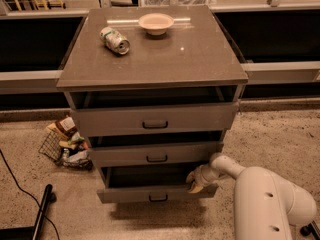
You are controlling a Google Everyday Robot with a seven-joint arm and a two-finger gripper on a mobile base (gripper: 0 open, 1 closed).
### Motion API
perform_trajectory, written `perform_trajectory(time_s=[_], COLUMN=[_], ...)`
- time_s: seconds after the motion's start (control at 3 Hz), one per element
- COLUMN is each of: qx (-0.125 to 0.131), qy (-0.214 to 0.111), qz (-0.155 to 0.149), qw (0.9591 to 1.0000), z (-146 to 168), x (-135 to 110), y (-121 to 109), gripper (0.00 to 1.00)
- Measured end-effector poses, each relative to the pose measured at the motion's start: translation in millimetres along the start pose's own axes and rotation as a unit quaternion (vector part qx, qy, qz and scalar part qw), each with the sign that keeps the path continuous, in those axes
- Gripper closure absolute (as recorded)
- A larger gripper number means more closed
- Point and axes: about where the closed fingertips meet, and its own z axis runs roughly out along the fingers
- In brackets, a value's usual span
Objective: Open bottom drawer
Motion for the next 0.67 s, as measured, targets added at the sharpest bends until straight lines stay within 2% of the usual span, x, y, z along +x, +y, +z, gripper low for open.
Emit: perform_trajectory(time_s=[0.33, 0.67], qx=[0.0, 0.0], qy=[0.0, 0.0], qz=[0.0, 0.0], qw=[1.0, 1.0], z=[0.0, 0.1], x=[0.0, 0.0], y=[0.0, 0.0], gripper=[0.36, 0.05])
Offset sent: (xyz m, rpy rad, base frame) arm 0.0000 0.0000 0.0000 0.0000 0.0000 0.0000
